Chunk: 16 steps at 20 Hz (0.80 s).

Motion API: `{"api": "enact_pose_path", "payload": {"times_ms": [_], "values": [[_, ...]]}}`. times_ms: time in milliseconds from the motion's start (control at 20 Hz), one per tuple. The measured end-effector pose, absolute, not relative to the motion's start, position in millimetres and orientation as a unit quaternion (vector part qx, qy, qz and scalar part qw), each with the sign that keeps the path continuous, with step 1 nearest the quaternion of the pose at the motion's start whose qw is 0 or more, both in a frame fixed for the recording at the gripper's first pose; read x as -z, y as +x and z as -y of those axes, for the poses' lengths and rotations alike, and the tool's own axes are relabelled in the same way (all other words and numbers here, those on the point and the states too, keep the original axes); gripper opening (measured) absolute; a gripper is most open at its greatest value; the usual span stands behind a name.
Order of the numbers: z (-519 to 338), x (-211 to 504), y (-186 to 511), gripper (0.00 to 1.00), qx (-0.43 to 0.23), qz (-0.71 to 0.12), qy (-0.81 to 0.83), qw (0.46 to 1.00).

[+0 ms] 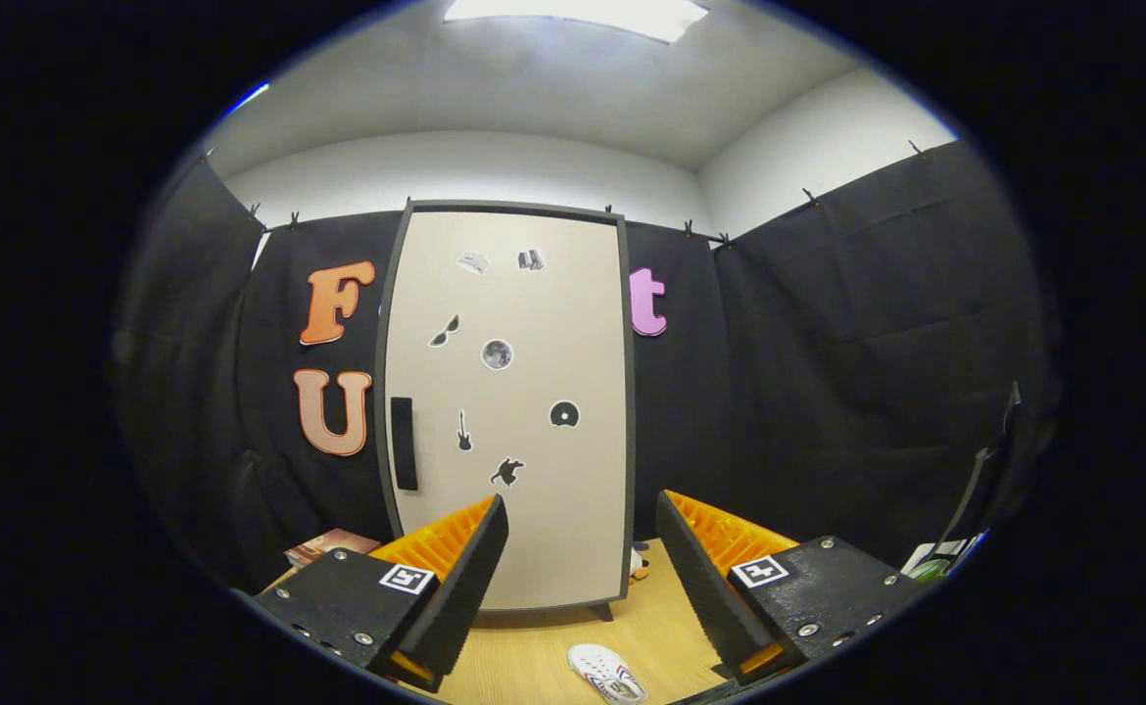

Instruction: Open the shoe cabinet door, grab the shoes and put them into the shoe cabinet, then close the shoe cabinet door.

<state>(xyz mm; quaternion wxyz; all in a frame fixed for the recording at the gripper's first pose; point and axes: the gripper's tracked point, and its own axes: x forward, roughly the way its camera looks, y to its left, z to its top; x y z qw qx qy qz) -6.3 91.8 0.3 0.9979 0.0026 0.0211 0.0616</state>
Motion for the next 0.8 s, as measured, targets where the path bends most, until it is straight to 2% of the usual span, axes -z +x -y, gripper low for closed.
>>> {"api": "enact_pose_path", "payload": {"times_ms": [600, 800], "values": [[-246.4, 25.1, 53.3, 0.95, -0.185, -0.048, -0.003, 0.982], [-282.0, 23.9, 85.0, 0.95, -0.195, -0.049, 0.011, 0.979]]}}
